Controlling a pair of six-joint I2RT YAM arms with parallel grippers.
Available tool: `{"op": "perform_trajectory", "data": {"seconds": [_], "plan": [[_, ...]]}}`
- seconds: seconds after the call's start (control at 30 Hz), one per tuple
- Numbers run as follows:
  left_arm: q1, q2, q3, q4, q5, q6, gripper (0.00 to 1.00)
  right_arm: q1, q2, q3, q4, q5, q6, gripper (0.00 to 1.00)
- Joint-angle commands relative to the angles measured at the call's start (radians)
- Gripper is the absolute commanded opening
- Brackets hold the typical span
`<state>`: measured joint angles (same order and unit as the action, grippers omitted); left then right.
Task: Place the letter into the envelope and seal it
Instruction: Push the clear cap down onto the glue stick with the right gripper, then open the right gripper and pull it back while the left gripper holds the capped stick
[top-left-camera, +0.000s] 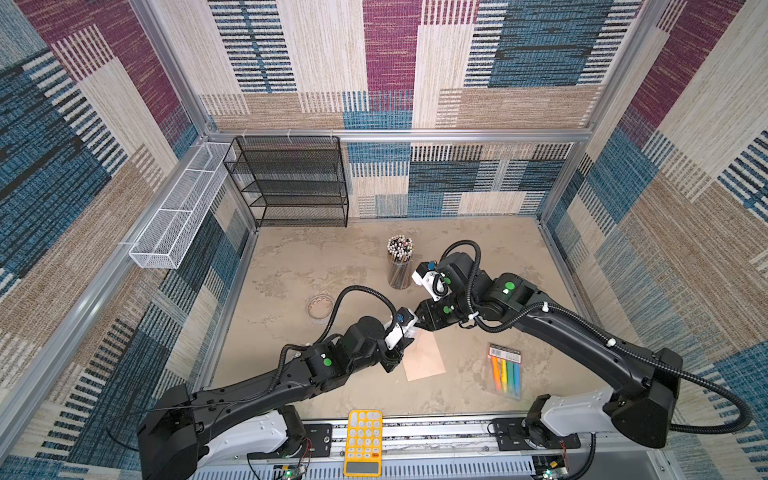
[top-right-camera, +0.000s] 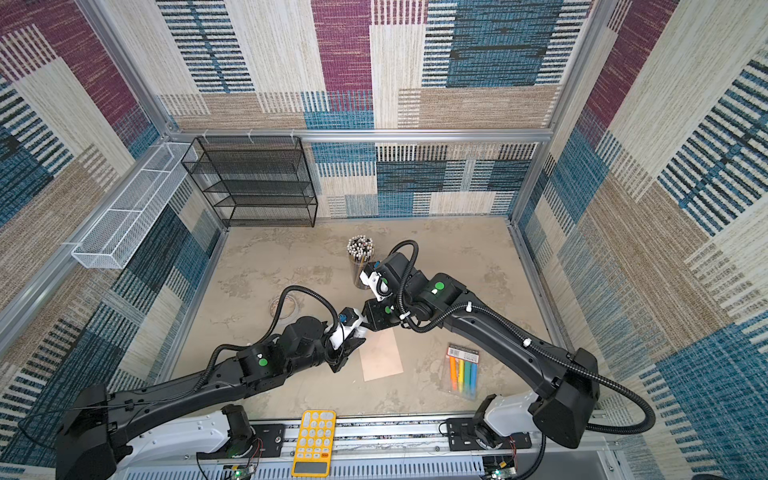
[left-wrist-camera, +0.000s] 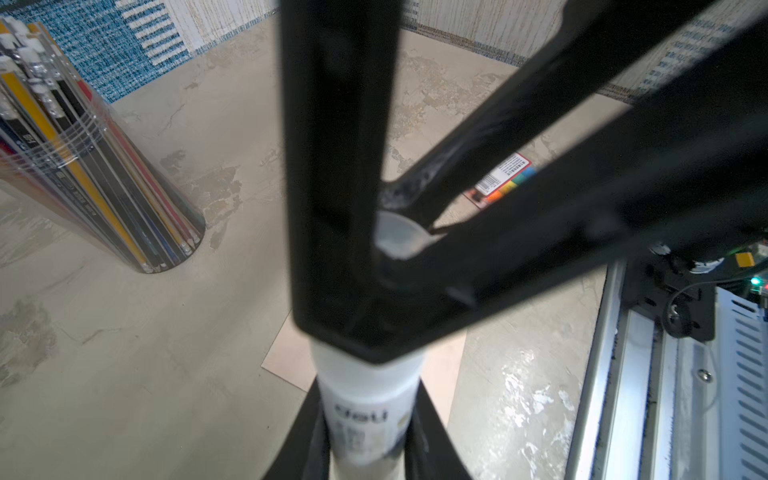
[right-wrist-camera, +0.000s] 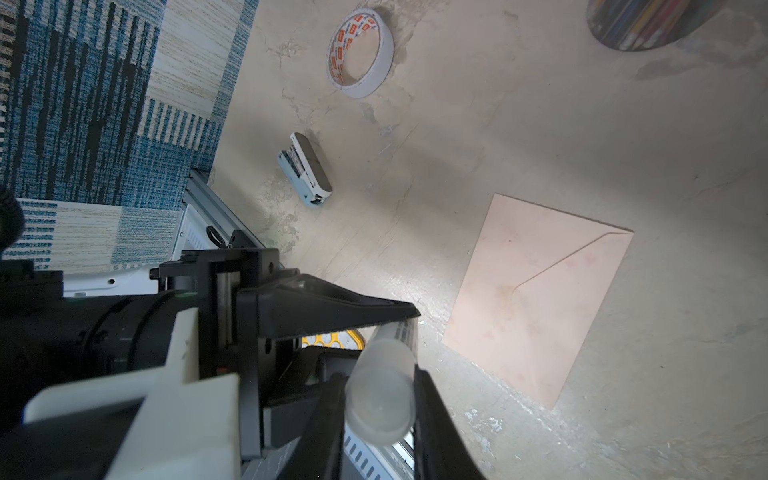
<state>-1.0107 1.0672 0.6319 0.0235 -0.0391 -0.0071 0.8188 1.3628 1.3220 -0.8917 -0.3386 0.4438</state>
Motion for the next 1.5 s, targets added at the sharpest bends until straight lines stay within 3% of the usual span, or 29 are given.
{"op": "perform_trajectory", "data": {"seconds": [0.0, 0.67, 1.1, 1.3, 1.47], "plan": [[0.0, -0.024, 0.022, 0.437, 0.036, 0.005, 0.0, 0.005, 0.01, 0.021, -0.104, 0.022, 0.001, 0.25], [-0.005, -0.098, -0.071, 0.23, 0.021, -0.008, 0.0, 0.004, 0.075, 0.271, -0.174, 0.131, -0.005, 0.35], [-0.007, -0.111, -0.093, 0.192, 0.012, -0.029, 0.0, 0.004, 0.115, 0.429, -0.226, 0.203, -0.01, 0.44], [-0.007, -0.148, -0.095, 0.104, -0.033, -0.082, 0.0, -0.004, 0.05, 0.36, -0.174, 0.264, 0.004, 0.46], [-0.005, -0.18, -0.059, -0.087, -0.104, -0.177, 0.0, -0.004, -0.1, 0.15, 0.018, 0.266, -0.019, 0.46]]}}
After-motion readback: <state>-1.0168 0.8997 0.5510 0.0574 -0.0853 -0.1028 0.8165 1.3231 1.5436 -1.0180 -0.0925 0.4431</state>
